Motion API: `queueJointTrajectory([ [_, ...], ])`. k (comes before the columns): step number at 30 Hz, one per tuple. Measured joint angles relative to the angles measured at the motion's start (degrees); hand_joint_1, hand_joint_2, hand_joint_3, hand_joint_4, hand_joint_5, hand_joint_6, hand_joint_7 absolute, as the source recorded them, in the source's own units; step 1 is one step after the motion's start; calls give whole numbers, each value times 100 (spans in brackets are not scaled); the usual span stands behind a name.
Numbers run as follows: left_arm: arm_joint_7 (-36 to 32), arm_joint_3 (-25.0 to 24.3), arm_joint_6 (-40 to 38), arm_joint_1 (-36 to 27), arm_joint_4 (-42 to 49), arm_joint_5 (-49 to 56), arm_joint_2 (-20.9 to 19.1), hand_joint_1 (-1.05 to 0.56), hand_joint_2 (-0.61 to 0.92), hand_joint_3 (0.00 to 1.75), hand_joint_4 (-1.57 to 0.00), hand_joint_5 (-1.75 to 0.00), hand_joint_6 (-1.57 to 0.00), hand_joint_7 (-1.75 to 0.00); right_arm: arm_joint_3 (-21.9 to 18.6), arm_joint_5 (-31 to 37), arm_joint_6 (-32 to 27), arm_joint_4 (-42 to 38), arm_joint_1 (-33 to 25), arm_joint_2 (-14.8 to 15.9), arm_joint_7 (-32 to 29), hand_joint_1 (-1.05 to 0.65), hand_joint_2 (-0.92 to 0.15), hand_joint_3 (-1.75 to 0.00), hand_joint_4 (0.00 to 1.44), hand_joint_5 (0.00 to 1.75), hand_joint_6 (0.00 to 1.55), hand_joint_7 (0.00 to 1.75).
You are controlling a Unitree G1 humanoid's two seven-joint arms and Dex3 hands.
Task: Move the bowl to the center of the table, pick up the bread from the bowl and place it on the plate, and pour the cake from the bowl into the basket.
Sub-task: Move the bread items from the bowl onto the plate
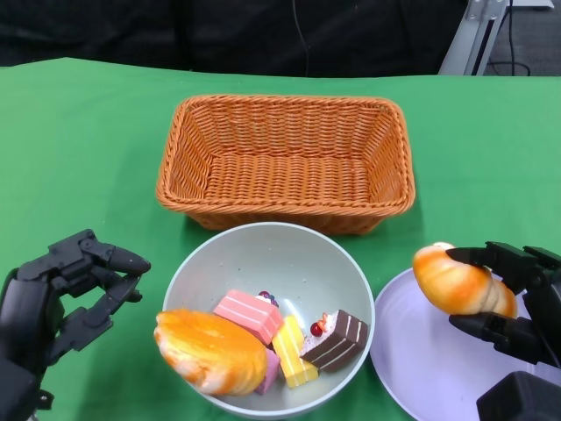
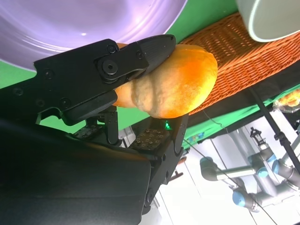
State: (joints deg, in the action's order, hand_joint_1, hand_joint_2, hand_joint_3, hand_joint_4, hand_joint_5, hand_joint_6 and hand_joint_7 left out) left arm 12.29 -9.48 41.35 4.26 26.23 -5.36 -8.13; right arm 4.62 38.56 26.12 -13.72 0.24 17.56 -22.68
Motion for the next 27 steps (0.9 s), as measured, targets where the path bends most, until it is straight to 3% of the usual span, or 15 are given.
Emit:
queueJointTrajectory([
  [11, 0, -1, 29, 1, 19, -1, 0, -14, 92, 30, -73, -134, -82, -95, 474, 461, 305, -1302, 488, 74, -991, -12, -90, 0, 78, 144, 93, 63],
  [27, 0, 12, 29, -7, -40, -5, 5, -14, 92, 31, -72, -134, -82, -96, 1123, 511, 375, -2621, 1086, 49, -1743, -10, -88, 0, 77, 135, 102, 39],
])
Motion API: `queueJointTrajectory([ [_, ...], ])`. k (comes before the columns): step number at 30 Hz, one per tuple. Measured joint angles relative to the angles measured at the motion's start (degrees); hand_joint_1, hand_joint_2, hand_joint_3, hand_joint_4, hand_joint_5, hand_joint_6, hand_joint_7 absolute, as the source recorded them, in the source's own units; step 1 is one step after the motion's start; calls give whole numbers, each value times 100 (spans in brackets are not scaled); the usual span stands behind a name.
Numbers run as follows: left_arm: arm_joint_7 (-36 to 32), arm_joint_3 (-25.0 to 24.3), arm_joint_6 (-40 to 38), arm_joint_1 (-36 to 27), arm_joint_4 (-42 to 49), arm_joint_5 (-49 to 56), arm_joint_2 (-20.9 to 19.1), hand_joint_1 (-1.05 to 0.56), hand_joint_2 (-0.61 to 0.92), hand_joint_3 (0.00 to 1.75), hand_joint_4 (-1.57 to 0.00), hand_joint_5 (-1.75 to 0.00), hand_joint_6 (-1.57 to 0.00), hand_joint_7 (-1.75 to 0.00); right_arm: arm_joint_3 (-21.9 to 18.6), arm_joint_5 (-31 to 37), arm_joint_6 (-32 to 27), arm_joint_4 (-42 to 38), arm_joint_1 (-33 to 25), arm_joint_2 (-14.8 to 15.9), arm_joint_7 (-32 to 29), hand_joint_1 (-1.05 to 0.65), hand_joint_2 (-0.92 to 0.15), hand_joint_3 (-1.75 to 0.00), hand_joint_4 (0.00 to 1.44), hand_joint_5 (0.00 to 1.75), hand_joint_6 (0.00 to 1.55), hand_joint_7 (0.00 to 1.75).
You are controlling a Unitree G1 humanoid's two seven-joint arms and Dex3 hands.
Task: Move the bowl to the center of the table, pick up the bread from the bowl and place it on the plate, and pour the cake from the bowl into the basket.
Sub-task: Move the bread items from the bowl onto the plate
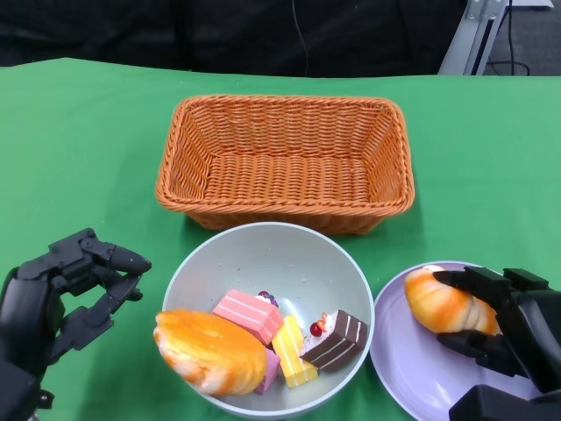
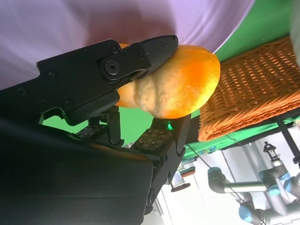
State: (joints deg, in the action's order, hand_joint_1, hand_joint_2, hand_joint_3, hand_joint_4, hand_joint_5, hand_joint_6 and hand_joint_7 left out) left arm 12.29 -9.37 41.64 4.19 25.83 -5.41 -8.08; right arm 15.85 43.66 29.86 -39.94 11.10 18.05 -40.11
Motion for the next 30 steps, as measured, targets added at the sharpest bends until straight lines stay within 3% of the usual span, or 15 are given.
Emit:
queueJointTrajectory([
  [16, -4, 17, 0, -9, -9, 17, 1, -14, 92, 31, -73, -133, -82, -96, 324, -19, -279, -165, 121, 0, 13, -14, -89, 0, 75, 135, 106, 26],
  [22, -3, 26, -6, -23, -69, 14, 5, -13, 92, 32, -73, -133, -82, -95, 329, -24, -1074, 605, -43, 14, 868, -21, -91, 0, 61, 121, 96, 9],
  [24, -3, 28, -7, -27, -84, 15, 5, -13, 92, 32, -73, -133, -82, -95, 320, -25, -1369, 985, -181, 28, 1157, -23, -90, 0, 61, 103, 90, 3],
  [26, -3, 30, -6, -29, -86, 17, 4, -13, 92, 32, -73, -133, -82, -95, 304, -30, -1648, 1412, -346, 51, 1481, -30, -89, 0, 65, 52, 78, 1],
  [27, -3, 30, -6, -30, -86, 16, 4, -14, 92, 32, -73, -133, -82, -95, 299, -28, -1801, 1649, -433, 68, 1653, -32, -89, 0, 66, 38, 75, 1],
  [30, -2, 31, -6, -29, -85, 14, 4, -14, 92, 31, -73, -133, -82, -96, 295, -6, -2241, 2307, -699, 137, 2131, -38, -89, 0, 63, 10, 63, 0],
])
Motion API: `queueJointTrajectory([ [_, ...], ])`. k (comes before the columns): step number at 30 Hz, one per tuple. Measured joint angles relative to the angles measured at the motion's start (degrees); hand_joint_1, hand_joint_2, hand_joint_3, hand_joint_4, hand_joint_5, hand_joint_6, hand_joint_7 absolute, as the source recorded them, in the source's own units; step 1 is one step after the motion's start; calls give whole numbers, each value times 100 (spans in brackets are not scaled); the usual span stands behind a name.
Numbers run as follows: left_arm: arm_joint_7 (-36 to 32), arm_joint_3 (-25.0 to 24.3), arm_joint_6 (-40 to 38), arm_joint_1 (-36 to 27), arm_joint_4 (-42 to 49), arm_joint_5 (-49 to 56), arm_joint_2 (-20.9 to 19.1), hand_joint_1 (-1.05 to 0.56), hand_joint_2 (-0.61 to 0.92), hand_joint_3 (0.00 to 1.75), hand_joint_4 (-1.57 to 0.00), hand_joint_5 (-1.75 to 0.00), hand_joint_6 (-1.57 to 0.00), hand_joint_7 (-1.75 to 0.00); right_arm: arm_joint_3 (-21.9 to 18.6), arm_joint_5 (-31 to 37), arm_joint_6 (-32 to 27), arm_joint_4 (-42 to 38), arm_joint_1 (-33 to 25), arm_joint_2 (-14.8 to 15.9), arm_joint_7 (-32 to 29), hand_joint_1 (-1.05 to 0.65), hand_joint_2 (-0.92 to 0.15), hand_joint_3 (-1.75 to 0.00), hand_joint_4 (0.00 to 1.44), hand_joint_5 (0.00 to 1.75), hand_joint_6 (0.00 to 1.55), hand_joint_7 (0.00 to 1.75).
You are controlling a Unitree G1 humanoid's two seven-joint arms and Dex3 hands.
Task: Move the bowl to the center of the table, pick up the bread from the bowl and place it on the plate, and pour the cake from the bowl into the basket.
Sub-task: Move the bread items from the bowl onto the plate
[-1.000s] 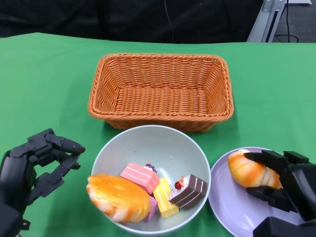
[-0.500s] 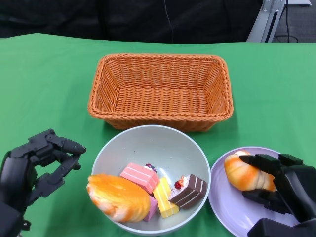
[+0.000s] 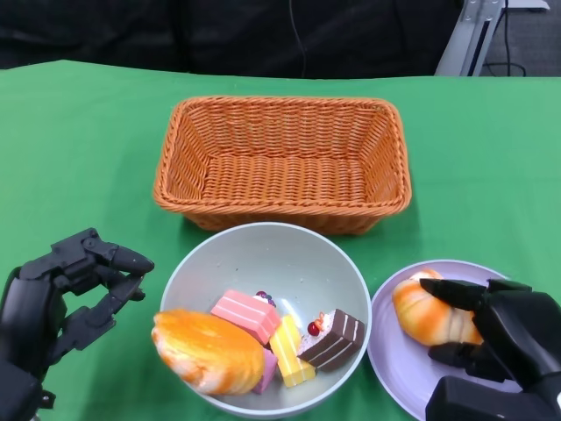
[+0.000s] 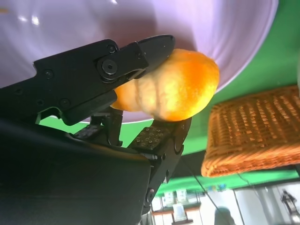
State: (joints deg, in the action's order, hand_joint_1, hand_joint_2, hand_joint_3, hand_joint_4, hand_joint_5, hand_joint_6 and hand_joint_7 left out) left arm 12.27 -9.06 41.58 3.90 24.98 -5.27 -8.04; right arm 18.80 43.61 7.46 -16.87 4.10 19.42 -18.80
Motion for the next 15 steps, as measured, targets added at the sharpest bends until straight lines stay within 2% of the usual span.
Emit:
queueJointTrajectory([
  [1, 0, 0, 0, 0, 0, -3, 0, -14, 92, 31, -73, -133, -82, -96, 2, 6, -121, 192, -82, 16, 145, -39, -89, 0, 62, 8, 61, 0],
  [3, 0, -1, 0, 1, 3, -4, 0, -14, 92, 31, -73, -133, -82, -96, 12, 22, -385, 613, -246, 50, 525, -41, -89, 0, 53, 2, 48, 0],
  [6, 0, -3, 4, 3, 21, -2, -1, -13, 92, 31, -73, -133, -82, -95, 45, 109, -749, 1173, -444, 107, 1091, -43, -89, 0, 46, 0, 40, 0],
  [11, 3, -9, 21, 10, 106, -9, -8, -14, 92, 31, -73, -132, -82, -95, 81, 201, -1176, 1779, -645, 112, 1795, -46, -89, 0, 39, 0, 33, 0],
  [15, 2, -13, 21, 11, 106, -10, -9, -14, 92, 30, -74, -133, -83, -95, 80, 217, -1293, 2061, -736, 129, 2132, -53, -90, 0, 34, 0, 28, 0],
])
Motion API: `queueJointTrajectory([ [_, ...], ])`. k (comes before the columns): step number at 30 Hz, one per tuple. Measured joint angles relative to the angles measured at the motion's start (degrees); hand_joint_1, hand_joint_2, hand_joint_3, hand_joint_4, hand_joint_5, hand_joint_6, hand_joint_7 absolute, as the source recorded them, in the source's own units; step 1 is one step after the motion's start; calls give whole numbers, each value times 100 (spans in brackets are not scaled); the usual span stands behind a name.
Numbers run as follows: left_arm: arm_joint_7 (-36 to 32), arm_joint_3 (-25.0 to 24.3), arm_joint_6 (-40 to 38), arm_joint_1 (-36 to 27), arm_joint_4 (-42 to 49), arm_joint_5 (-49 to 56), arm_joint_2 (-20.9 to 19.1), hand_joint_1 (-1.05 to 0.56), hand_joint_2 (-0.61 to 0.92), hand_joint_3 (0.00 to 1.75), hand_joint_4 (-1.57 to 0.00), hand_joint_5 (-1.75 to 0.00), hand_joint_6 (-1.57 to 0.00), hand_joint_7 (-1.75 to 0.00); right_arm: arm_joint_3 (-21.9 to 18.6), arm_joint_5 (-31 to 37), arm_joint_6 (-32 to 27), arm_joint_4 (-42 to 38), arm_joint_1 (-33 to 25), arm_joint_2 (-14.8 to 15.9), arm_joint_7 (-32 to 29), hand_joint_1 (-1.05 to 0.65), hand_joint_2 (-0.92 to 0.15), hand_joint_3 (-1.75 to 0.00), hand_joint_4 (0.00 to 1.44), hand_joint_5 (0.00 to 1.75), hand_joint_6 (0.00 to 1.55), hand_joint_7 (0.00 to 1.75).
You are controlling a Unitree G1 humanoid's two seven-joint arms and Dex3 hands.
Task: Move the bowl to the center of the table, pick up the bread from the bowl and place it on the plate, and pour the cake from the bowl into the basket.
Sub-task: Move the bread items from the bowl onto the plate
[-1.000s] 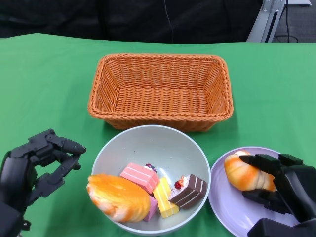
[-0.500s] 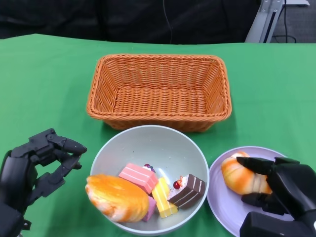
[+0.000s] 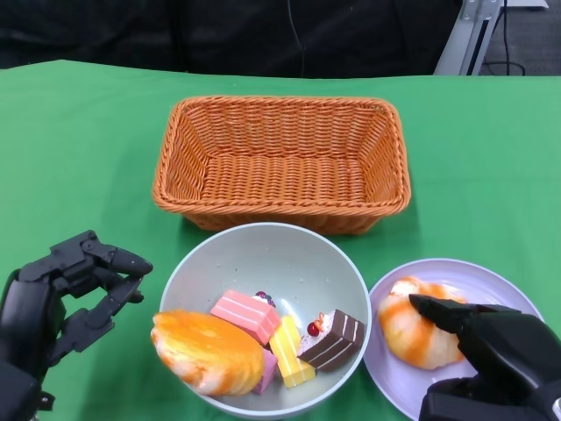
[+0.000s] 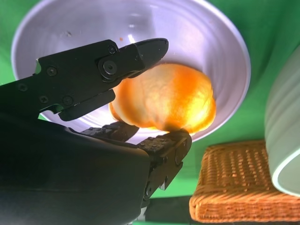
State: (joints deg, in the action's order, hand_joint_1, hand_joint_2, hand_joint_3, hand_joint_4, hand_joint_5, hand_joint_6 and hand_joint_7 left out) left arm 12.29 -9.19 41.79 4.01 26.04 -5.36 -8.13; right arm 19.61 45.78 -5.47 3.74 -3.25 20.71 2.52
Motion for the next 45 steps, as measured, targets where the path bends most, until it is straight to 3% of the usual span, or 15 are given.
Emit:
queueJointTrajectory([
  [7, 1, 0, 0, 0, -1, -5, 0, -14, 92, 31, -74, -133, -83, -96, -58, 8, -156, 332, -120, 32, 337, -64, -92, -4, 26, 0, 25, 0],
  [23, 1, -6, -5, 0, -7, -11, 0, -14, 92, 31, -73, -134, -82, -96, -275, 33, -647, 1177, -348, 31, 597, -62, -92, -7, 22, 0, 25, 0],
  [29, 1, -11, -1, 12, 19, -48, -2, -14, 92, 31, -73, -134, -82, -96, -515, -204, -672, 2110, -607, -39, 730, -61, -92, -4, 30, 4, 29, 2],
  [31, 1, -11, -1, 18, 46, -52, -6, -14, 92, 31, -73, -133, -82, -95, -577, -330, -664, 2437, -681, -75, 758, -59, -92, -4, 42, 10, 36, 5],
  [37, 4, -7, 24, 35, 182, -56, -8, -14, 92, 31, -73, -133, -82, -95, -575, -892, -596, 3366, -785, -513, 884, -60, -92, -3, 62, 17, 49, 7],
  [45, 1, 4, 93, 47, 215, -24, -8, -14, 92, 30, -74, -132, -83, -95, -435, -1247, -588, 3739, -731, -896, 985, -61, -92, -2, 70, 17, 57, 6],
])
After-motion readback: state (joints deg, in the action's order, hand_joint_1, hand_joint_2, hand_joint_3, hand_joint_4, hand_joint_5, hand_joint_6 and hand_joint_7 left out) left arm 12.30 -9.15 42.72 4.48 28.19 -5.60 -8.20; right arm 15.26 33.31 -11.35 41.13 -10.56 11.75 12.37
